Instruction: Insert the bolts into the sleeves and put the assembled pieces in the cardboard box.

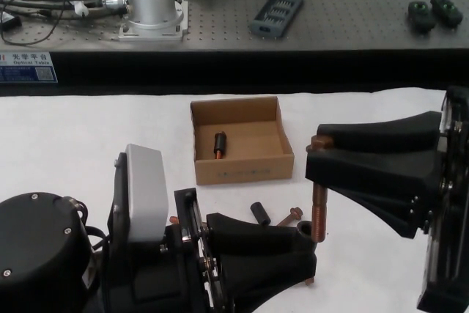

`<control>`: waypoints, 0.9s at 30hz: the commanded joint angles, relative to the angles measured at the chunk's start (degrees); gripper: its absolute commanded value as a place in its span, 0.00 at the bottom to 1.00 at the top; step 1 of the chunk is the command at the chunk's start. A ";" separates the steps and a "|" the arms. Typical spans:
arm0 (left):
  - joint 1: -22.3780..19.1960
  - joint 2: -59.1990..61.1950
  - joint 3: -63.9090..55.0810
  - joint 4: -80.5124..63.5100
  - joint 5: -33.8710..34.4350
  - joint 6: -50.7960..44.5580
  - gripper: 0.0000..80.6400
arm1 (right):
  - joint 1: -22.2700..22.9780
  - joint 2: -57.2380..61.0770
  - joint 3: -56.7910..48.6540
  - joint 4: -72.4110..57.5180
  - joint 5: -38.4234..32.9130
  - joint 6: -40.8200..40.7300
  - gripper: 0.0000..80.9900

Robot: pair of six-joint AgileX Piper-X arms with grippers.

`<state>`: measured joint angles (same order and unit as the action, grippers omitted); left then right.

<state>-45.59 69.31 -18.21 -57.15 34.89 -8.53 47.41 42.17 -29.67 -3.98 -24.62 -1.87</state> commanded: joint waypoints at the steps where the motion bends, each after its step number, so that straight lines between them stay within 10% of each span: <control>1: -0.11 -0.09 -0.48 -1.18 0.33 -0.52 0.01 | 0.01 -0.71 -0.14 -0.24 0.76 -1.11 0.00; 27: -0.11 -0.09 -0.48 -1.18 0.33 -0.52 0.01 | 0.01 3.07 -0.14 -5.15 0.49 -4.37 0.00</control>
<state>-45.59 69.31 -18.21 -57.15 34.89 -8.77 47.41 45.11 -29.67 -8.55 -23.93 -6.10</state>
